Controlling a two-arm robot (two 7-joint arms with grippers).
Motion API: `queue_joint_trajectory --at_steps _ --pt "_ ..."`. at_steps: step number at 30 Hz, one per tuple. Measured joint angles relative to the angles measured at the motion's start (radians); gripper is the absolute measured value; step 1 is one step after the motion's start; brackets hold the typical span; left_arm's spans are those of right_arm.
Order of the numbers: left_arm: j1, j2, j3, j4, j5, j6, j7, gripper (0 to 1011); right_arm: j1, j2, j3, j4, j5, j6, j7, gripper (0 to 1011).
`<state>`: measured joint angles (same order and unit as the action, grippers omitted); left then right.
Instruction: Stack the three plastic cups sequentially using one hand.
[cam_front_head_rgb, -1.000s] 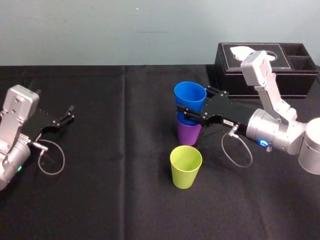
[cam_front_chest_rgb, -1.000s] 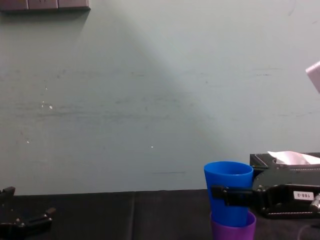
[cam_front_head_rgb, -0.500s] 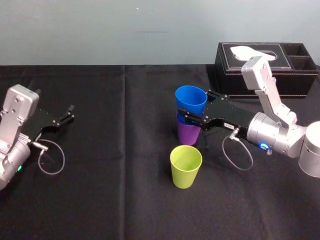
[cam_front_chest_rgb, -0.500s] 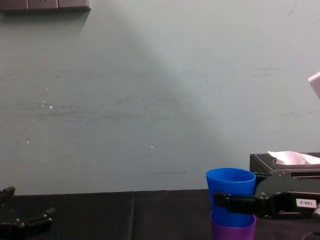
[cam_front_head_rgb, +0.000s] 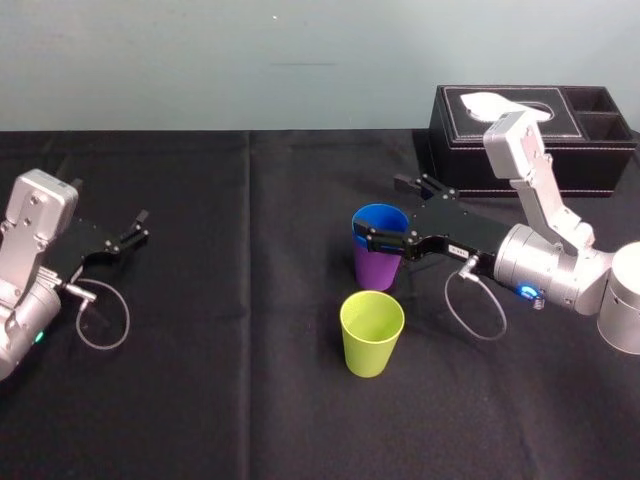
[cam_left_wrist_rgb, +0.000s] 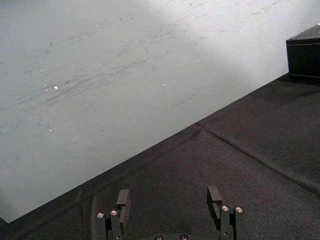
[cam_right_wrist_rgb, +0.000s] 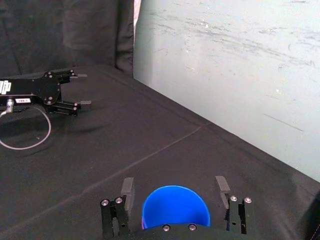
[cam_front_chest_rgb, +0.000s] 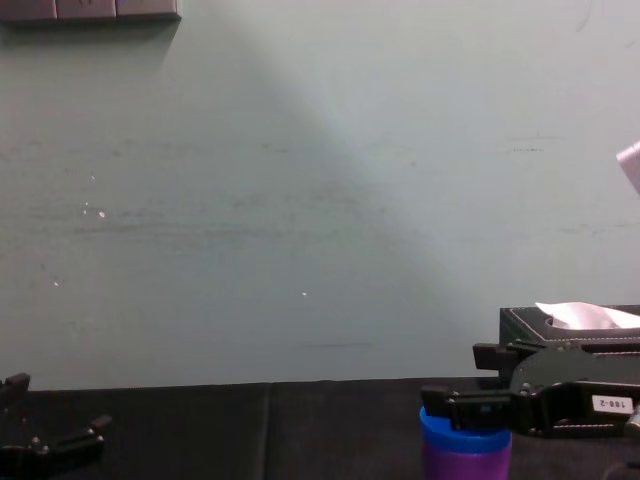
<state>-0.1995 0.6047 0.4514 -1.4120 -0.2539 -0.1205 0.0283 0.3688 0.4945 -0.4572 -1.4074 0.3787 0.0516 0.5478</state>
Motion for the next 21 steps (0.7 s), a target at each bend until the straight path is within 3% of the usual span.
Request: queue_joint_trajectory --at_steps 14,18,21 --pt "0.000 0.000 0.000 0.000 0.000 0.000 0.000 1011 0.000 0.000 0.000 -0.001 0.000 0.001 -0.001 1003" --pt "0.000 0.000 0.000 0.000 0.000 0.000 0.000 1012 -0.028 0.018 0.021 -0.047 0.003 -0.004 -0.015 1002" --pt "0.000 0.000 0.000 0.000 0.000 0.000 0.000 1012 -0.084 0.052 0.051 -0.118 0.028 -0.005 -0.017 1002"
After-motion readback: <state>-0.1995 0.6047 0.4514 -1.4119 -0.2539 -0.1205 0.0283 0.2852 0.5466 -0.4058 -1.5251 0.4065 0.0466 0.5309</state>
